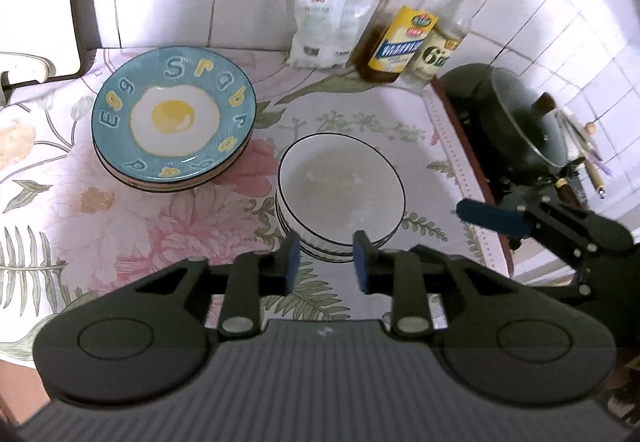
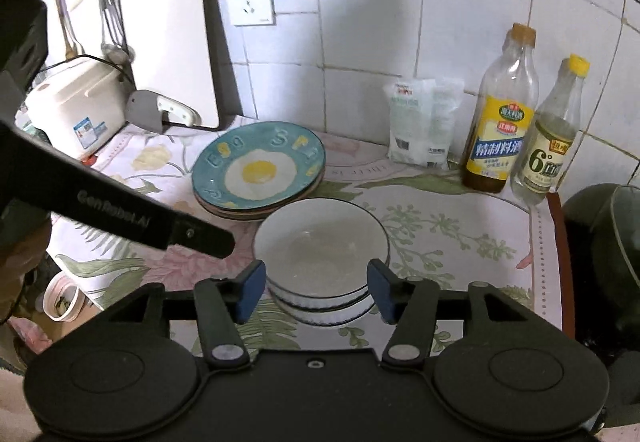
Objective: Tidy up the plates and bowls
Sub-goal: 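Lower the third bowl onto the bowl stack and open both grippers, then close both grippers on the rim of the three-bowl stack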
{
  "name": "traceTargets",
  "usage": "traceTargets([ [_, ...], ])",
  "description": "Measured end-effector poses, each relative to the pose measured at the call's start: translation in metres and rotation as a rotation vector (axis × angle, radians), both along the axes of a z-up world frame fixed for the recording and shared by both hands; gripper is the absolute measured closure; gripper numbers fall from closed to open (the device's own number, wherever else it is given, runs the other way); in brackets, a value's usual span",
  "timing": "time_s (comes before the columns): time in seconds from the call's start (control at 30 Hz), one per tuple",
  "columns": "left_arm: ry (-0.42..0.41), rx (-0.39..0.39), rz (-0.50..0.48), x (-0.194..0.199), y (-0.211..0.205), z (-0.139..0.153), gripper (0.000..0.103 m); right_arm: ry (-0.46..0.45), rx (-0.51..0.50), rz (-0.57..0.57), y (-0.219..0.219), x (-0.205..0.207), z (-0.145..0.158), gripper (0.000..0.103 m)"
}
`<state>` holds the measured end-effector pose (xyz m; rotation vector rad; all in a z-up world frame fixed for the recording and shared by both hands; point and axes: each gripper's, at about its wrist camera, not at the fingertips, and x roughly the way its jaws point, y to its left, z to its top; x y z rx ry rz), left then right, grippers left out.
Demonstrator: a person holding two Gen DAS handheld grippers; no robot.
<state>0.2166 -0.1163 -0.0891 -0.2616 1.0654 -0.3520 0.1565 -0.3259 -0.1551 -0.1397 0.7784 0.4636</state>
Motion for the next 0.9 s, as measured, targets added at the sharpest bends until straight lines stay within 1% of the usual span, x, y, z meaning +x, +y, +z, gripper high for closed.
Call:
traceTargets([
  [0.1,-0.04,-0.005,-0.002,-0.012,0.005,0.0,0.068,0.006,0.03,-0.011,-0.002,-0.01,-0.006,0.041],
  [0.17,-0.062,-0.022,-0.006,-0.02,0.008,-0.001,0.062,0.002,0.042,-0.019,-0.002,-0.017,-0.013,0.041],
  [0.27,-0.094,-0.019,-0.008,-0.03,0.008,-0.006,0.062,0.001,0.037,-0.037,-0.001,-0.025,-0.024,0.041],
  [0.3,-0.107,-0.021,-0.01,-0.033,0.007,-0.008,0.061,-0.006,0.045,-0.039,-0.001,-0.028,-0.028,0.038],
  [0.33,-0.117,-0.025,-0.009,-0.036,0.006,-0.01,0.058,-0.015,0.058,-0.039,-0.003,-0.031,-0.032,0.032],
  [0.37,-0.126,-0.03,-0.007,-0.037,0.006,-0.012,0.054,-0.025,0.071,-0.037,-0.004,-0.035,-0.037,0.031],
  [0.43,-0.135,-0.031,0.006,-0.038,0.004,-0.018,0.053,-0.041,0.084,-0.048,-0.007,-0.036,-0.052,0.031],
  [0.5,-0.143,-0.041,0.016,-0.038,0.003,-0.022,0.049,-0.039,0.075,-0.059,-0.007,-0.034,-0.063,0.031],
  [0.53,-0.148,-0.051,0.017,-0.038,0.003,-0.024,0.043,-0.043,0.076,-0.059,-0.007,-0.033,-0.069,0.029],
  [0.57,-0.153,-0.054,0.018,-0.037,0.001,-0.027,0.038,-0.049,0.078,-0.056,-0.008,-0.031,-0.075,0.027],
  [0.63,-0.168,-0.049,0.028,-0.035,-0.002,-0.035,0.033,-0.06,0.079,-0.056,-0.009,-0.027,-0.09,0.009],
  [0.7,-0.192,-0.048,0.043,-0.031,-0.004,-0.047,0.031,-0.083,0.079,-0.073,-0.011,-0.022,-0.106,0.008],
  [0.73,-0.194,-0.06,0.055,-0.029,-0.003,-0.053,0.031,-0.076,0.07,-0.082,-0.01,-0.017,-0.115,0.008],
  [0.77,-0.195,-0.087,0.06,-0.026,-0.002,-0.059,0.031,-0.069,0.059,-0.083,-0.009,-0.012,-0.123,0.008],
  [0.83,-0.173,-0.161,0.078,-0.02,0.003,-0.071,0.03,-0.074,0.055,-0.081,-0.007,-0.008,-0.134,0.008],
  [0.9,-0.137,-0.236,0.101,-0.014,0.008,-0.084,0.03,-0.08,0.071,-0.077,-0.009,-0.002,-0.143,0.008],
])
